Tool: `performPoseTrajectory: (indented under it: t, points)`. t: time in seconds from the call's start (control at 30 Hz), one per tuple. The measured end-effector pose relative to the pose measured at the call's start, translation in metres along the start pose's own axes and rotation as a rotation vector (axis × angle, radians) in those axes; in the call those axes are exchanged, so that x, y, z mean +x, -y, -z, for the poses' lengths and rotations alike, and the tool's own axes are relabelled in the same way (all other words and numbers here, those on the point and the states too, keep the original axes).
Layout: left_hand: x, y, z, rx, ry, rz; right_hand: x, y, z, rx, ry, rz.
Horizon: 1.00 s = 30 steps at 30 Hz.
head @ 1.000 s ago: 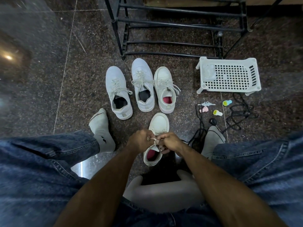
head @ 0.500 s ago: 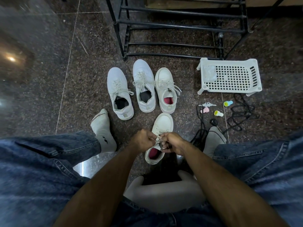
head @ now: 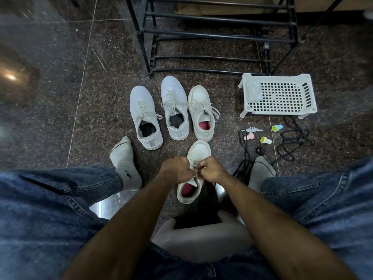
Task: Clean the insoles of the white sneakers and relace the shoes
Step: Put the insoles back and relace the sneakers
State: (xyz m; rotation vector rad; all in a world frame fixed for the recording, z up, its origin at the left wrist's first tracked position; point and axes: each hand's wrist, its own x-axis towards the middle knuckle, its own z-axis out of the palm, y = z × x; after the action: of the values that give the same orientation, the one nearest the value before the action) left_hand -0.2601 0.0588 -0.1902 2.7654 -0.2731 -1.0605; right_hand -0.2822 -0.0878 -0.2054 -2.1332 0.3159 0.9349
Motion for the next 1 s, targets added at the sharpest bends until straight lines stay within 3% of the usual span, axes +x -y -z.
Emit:
performPoseTrajectory:
  t: [0.13,0.23,0.43,0.53,0.7,0.83,1.0]
  points:
    - [0.000,0.017,-0.005,-0.008,0.072,0.014,-0.011,-0.005,0.011,-0.402,-0.137,-0.031]
    - [0.001,0.025,-0.011,0.016,0.088,0.049,-0.024,-0.003,0.013,-0.582,-0.137,-0.012]
    - [0.002,0.031,-0.020,-0.013,0.089,0.058,-0.029,-0.002,0.012,-0.702,-0.154,-0.033]
    - [0.004,0.043,-0.020,-0.311,0.175,-0.021,-0.029,0.000,0.012,-0.673,-0.124,0.021]
    - [0.007,0.037,-0.016,-0.831,0.079,0.005,-0.039,0.023,-0.009,-0.750,-0.079,0.350]
    - [0.015,0.032,-0.010,-0.794,-0.073,0.048,-0.043,0.029,-0.052,-0.955,0.112,0.423]
    - [0.010,0.034,-0.012,-0.735,-0.103,0.075,-0.042,0.017,-0.066,-1.118,0.110,0.410]
